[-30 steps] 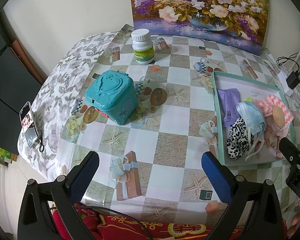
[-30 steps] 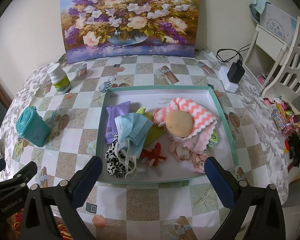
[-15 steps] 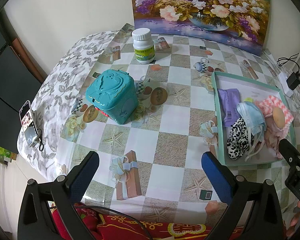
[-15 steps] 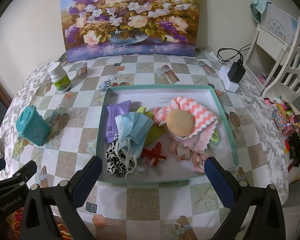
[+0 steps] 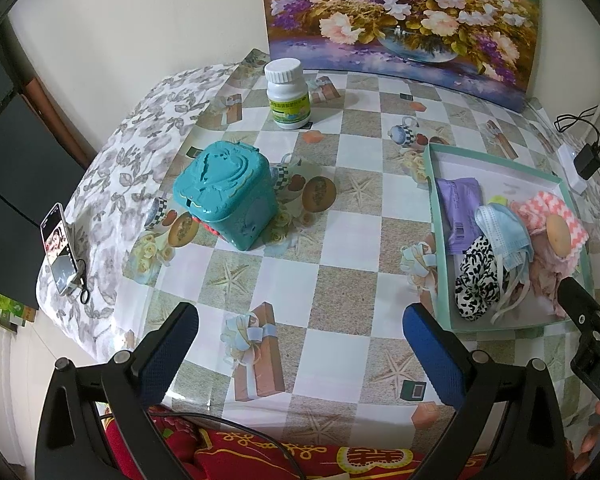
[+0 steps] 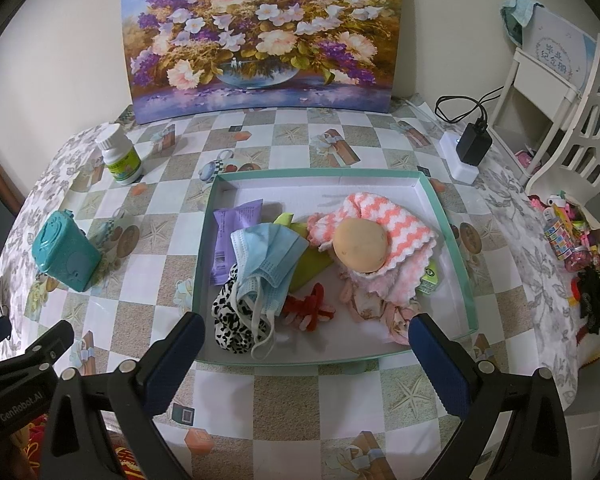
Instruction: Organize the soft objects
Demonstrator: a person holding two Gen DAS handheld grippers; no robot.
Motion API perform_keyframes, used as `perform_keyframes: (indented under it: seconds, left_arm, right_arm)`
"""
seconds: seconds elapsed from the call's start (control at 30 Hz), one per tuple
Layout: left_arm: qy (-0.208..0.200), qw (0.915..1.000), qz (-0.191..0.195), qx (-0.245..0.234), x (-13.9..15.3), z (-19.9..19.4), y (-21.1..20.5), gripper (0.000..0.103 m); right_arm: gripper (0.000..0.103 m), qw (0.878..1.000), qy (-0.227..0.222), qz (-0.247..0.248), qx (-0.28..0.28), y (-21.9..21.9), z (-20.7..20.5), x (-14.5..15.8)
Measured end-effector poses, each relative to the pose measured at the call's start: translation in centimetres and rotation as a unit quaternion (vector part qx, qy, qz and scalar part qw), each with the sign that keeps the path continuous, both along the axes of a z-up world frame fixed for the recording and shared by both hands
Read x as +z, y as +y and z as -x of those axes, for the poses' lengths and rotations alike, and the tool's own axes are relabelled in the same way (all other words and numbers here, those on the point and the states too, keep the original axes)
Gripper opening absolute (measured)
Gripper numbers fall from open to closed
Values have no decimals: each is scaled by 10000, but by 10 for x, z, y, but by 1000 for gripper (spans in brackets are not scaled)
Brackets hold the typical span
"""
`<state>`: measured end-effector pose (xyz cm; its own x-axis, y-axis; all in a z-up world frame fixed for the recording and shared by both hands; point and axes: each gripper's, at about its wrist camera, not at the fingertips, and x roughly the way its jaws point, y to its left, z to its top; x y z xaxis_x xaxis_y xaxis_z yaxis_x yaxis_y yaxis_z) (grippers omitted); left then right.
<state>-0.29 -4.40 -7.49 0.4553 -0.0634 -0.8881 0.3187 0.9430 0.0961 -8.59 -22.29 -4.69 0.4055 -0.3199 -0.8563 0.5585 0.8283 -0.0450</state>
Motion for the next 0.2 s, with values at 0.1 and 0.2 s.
perform_keyframes:
  seconds: [0.1, 0.2]
  left_arm:
    - [-15, 10000, -5, 17, 1, 0, 0, 102]
    - [1, 10000, 21, 33, 1, 0, 0, 102]
  right_arm:
    - [103, 10000, 1, 5, 5, 0, 0, 0]
    - [103, 10000, 6, 4, 12, 0, 0, 0]
